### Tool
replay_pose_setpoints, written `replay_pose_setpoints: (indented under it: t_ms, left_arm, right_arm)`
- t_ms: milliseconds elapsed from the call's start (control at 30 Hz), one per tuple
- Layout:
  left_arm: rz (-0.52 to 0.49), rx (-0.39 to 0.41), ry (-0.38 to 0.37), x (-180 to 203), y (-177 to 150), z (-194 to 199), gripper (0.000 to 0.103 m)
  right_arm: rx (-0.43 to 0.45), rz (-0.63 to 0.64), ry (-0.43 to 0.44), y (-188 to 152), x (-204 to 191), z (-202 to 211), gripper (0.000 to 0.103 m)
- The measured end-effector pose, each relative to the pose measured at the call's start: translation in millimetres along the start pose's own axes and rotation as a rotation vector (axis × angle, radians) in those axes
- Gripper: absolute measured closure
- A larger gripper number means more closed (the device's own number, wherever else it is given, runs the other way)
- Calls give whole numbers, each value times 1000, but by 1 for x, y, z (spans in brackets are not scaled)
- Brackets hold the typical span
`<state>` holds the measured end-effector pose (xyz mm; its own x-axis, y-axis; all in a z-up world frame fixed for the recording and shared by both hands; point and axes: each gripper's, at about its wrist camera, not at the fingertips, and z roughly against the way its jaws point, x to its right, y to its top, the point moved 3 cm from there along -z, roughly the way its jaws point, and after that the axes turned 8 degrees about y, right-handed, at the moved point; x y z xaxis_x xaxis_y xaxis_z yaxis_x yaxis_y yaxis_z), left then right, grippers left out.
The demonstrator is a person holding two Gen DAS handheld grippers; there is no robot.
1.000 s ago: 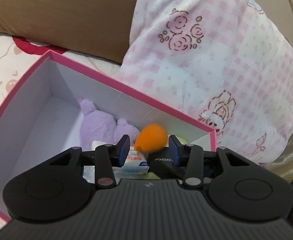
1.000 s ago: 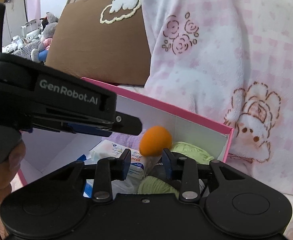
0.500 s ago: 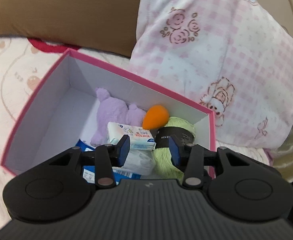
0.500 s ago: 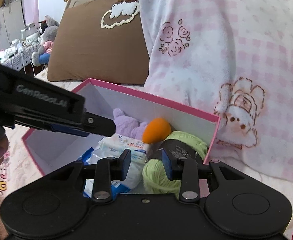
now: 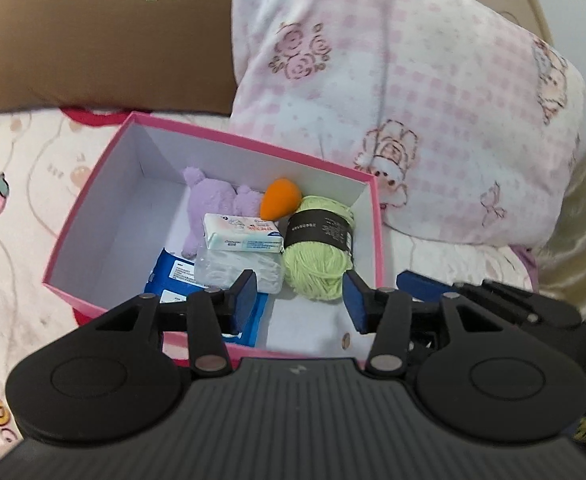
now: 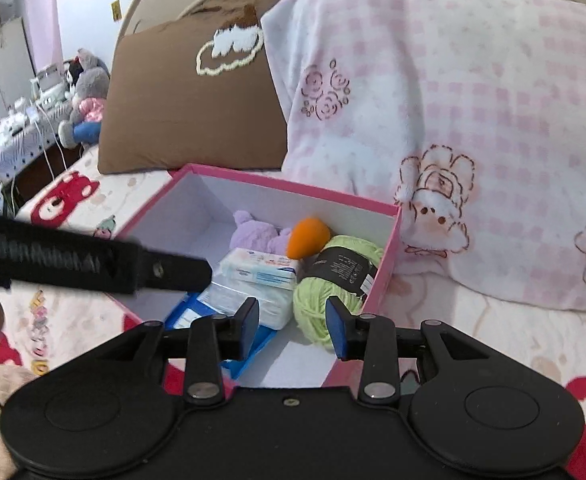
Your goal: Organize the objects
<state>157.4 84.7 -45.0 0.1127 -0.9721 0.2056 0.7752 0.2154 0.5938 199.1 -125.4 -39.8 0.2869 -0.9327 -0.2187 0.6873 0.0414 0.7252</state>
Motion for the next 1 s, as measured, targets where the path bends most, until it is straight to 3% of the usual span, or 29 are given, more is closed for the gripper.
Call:
replay_pose_setpoints:
  t_ms: [467,667,1000]
  left_arm:
    - [-97,53,-17,23,-26,74,45]
    - [-89,42,-39,24,-42,89,40]
    - [-124,31,-1,27,-62,105,26]
  right_arm:
    - [40,-12,-69,-13,-22,76,41]
    - [49,-28,-159,-28,-30,102,32]
    - [7,-120,-164,-49,-31,124,17]
